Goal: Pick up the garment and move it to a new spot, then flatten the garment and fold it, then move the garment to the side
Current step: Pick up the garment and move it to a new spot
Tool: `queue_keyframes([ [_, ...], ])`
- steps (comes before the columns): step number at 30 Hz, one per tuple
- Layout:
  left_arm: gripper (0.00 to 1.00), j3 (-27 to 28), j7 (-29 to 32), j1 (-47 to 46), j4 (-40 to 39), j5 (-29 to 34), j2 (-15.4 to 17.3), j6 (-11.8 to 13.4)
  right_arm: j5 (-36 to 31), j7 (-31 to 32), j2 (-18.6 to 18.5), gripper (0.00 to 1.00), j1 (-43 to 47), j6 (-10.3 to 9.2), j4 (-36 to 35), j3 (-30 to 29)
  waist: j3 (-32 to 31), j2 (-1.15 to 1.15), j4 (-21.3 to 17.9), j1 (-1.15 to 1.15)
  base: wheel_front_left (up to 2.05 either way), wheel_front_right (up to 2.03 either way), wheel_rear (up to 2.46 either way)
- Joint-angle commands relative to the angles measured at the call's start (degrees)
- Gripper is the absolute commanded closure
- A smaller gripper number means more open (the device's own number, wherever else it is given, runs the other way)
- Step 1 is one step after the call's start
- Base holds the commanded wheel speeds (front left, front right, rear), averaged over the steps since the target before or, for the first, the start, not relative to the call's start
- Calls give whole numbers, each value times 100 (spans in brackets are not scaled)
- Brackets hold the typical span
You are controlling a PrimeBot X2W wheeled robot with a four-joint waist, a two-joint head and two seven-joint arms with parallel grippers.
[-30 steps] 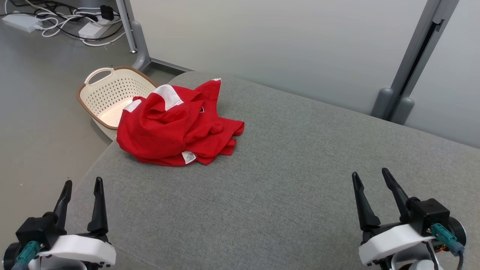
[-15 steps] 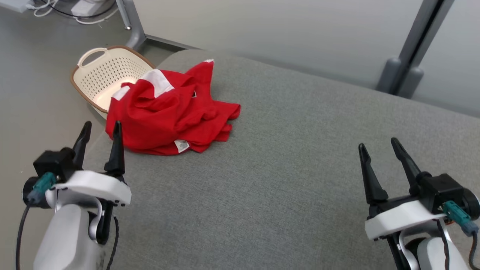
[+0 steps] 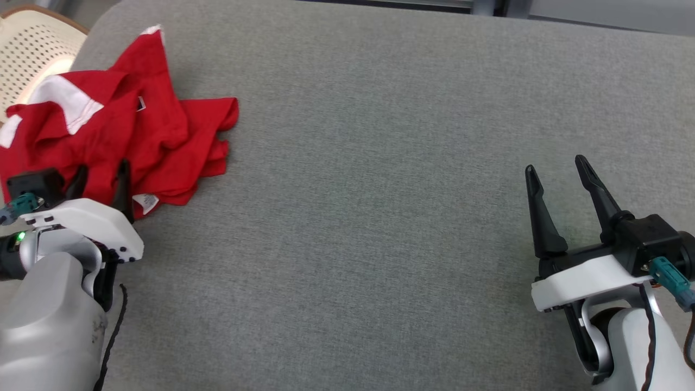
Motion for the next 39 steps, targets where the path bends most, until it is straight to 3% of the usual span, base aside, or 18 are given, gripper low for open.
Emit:
queue_keyframes([
  [1,0,7,8,-129,175,-44,74,-6,-18,-58,-10,0,-61,-2,17,5,188,0,-230,0,0,0,0],
  [2,29,33,11,-182,336,-68,128,4,3,-78,-4,0,-70,-2,45,-3,180,0,-256,0,0,0,0],
  [3,95,53,-13,-231,438,-72,184,24,16,-96,0,0,-79,-2,74,-21,169,0,-278,0,0,0,0],
  [4,100,76,-40,-260,514,-90,213,41,34,-134,8,0,-84,-2,110,-35,145,0,-298,0,0,0,0],
  [8,100,159,-125,-131,487,-100,363,29,70,-277,41,0,-38,-2,238,-78,-41,0,-379,0,0,0,0],
  [14,100,472,-121,500,-799,75,403,70,184,-462,84,0,154,-2,408,-147,-510,0,-441,0,0,0,0],
  [23,100,497,-121,1757,-2879,552,-93,61,342,-513,126,0,507,-2,535,-157,-1268,0,-790,0,0,0,0],
  [31,100,-550,37,2481,-4213,834,-616,4,395,-355,141,0,773,-2,275,-132,-1415,0,-1480,0,0,0,0],
  [39,100,-2458,578,2342,-4607,565,-884,-5,563,-367,143,0,798,-2,106,-113,-1070,0,-2287,0,0,0,0],
])
